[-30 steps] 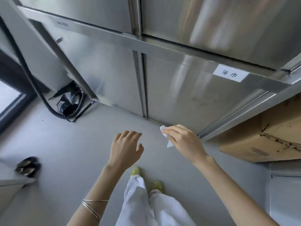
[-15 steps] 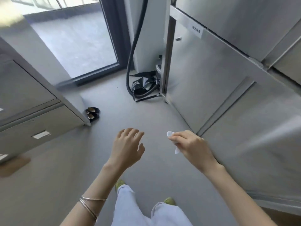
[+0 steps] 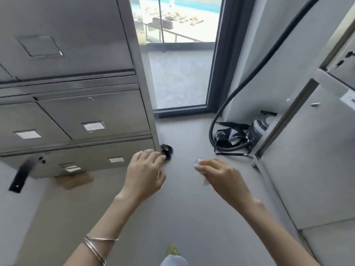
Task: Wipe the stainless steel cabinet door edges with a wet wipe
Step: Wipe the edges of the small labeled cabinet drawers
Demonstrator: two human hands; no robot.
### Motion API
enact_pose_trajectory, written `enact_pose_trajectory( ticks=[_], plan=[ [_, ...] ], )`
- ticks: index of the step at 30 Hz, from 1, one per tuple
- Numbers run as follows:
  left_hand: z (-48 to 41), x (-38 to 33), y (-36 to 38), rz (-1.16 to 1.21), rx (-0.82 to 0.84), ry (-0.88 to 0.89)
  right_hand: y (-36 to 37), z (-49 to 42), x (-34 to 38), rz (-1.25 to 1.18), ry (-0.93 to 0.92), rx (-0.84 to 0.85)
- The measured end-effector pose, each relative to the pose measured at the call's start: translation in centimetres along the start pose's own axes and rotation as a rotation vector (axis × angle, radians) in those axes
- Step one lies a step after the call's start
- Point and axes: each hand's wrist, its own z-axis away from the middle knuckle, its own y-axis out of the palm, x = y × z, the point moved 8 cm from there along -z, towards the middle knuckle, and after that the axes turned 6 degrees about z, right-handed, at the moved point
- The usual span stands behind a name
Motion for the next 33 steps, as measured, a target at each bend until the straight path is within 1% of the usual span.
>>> enact_pose_trajectory(
  ticks=[3,8,13,18,25,28,33],
  plan=[
    [-0.7,5.4,-2.5,-0.047,-0.034,-0.03,1.1,-5.6,2.9,-0.023,-0.084,-0.041],
    [-2.2,14.0,-7.4,-0.109,-0.108,-0.15,1.1,-15.0,7.5,-0.043,-0.207,-0.118],
    [-4.3,19.5,-11.2,-0.142,-0.179,-0.194,0.6,-23.1,11.7,-0.068,-0.309,-0.2],
    [-6.8,24.8,-13.8,-0.187,-0.221,-0.23,1.4,-30.4,15.0,-0.058,-0.394,-0.243],
    [-12.9,31.9,-18.6,-0.264,-0.316,-0.176,1.6,-40.6,18.9,-0.021,-0.518,-0.372],
    [-16.1,35.2,-21.3,-0.313,-0.365,-0.144,1.0,-45.3,19.7,-0.038,-0.522,-0.472],
    [-21.0,39.4,-25.6,-0.352,-0.44,-0.122,-0.5,-51.9,21.6,0.0,-0.578,-0.615]
  ],
)
